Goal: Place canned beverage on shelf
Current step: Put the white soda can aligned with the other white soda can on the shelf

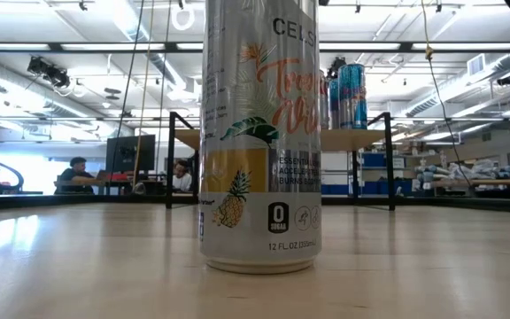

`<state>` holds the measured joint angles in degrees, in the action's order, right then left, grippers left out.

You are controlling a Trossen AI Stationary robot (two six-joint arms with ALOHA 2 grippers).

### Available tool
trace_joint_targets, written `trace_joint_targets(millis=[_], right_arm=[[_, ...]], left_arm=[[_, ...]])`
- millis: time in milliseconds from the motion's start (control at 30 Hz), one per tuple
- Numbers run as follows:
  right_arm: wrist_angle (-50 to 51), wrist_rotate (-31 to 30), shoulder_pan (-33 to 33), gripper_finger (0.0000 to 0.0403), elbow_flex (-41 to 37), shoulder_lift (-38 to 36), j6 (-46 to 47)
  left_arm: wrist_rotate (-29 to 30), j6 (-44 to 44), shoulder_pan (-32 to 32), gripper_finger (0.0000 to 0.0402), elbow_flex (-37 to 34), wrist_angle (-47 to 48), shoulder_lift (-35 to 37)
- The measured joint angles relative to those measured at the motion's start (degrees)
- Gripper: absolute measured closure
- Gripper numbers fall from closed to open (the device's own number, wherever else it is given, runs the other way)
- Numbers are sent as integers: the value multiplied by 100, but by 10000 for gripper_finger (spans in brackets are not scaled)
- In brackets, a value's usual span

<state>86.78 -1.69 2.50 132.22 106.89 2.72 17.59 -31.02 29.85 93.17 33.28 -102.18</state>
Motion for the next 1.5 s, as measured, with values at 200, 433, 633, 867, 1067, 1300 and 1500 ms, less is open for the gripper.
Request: trace_joint_targets(millis=[200, 433, 633, 867, 1067, 1300, 1500], right_arm=[[68, 2, 0, 118, 0, 0, -96], [70, 2, 0, 118, 0, 0, -98], [85, 4, 0, 118, 0, 0, -134], [85, 4, 0, 117, 0, 2, -142], [116, 4, 0, 117, 4, 2, -142], [131, 4, -2, 117, 4, 2, -127], [142, 26, -22, 117, 4, 2, -122]], left_arm=[[-2, -145, -2, 8, 0, -4, -157], [-239, -466, -2, 8, 2, 16, -457], [-348, -713, 33, 8, 2, -1, -489], [-326, -730, 54, 8, -5, 374, -623], [-661, -732, 15, 8, -6, 312, -857], [-688, -687, -33, 8, 3, 310, -945], [-671, -429, -118, 8, 0, 271, -1045]])
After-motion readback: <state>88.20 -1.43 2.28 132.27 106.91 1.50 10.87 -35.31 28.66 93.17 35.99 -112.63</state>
